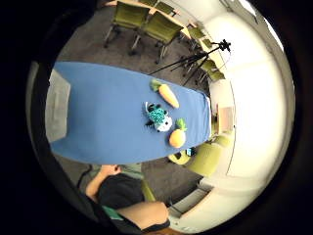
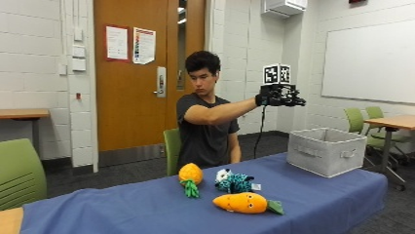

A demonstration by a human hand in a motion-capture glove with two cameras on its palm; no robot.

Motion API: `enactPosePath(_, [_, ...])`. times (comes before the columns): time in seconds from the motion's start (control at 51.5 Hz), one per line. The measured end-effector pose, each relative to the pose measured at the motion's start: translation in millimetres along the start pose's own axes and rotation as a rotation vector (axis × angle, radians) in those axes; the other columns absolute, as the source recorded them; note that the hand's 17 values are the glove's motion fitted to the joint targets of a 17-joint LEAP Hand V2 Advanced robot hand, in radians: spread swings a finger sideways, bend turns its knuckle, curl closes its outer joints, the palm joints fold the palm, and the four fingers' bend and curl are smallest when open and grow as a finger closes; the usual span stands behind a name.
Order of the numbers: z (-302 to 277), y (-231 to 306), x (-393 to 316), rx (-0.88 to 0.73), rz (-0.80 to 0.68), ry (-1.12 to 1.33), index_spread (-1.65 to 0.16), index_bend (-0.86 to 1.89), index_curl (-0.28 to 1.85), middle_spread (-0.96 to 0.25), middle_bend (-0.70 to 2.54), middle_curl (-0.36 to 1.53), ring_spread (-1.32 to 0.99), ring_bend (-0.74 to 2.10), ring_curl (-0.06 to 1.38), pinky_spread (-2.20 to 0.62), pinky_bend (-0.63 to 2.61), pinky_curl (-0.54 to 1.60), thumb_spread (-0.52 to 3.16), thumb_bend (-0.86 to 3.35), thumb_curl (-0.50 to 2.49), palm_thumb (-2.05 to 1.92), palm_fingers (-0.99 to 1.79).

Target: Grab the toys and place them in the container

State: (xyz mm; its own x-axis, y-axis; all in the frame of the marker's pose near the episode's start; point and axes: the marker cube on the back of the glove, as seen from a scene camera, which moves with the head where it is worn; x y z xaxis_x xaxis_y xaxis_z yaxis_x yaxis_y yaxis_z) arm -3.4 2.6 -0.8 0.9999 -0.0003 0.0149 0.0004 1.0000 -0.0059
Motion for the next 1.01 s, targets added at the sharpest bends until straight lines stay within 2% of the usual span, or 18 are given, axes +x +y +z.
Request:
enactPosePath(0.194, [-4, 4, 2, 0.013, -0.009, 0.007, -0.21, 0.19, 0.13, -0.1, 0.24, 0.12, -0.25, 0.2, 0.07, -0.08, 0.41, 0.16, 0.84, -0.09, 0.02, -0.13, 0.19])
enactPosePath(0.524, [-7, 15, 16, 0.016, -0.038, 0.024, -0.27, 0.19, 0.23, -0.12, 0.24, 0.21, -0.32, 0.21, 0.14, -0.1, 0.41, 0.23, 1.06, -0.09, 0.05, -0.14, 0.15])
enactPosePath(0.64, [3, 29, 49, -0.013, -0.029, 0.029, -0.27, 0.18, 0.25, -0.13, 0.24, 0.24, -0.34, 0.22, 0.15, -0.11, 0.43, 0.25, 1.07, -0.09, 0.05, -0.14, 0.15])
enactPosePath(0.795, [23, 36, 113, 0.031, 0.008, 0.056, -0.28, 0.17, 0.27, -0.13, 0.24, 0.27, -0.35, 0.23, 0.18, -0.11, 0.44, 0.28, 1.08, -0.09, 0.06, -0.14, 0.14])
enactPosePath(1.009, [85, 35, 182, 0.001, 0.075, 0.089, -0.29, 0.18, 0.3, -0.14, 0.28, 0.31, -0.36, 0.22, 0.2, -0.12, 0.42, 0.29, 1.09, -0.09, 0.07, -0.13, 0.15])
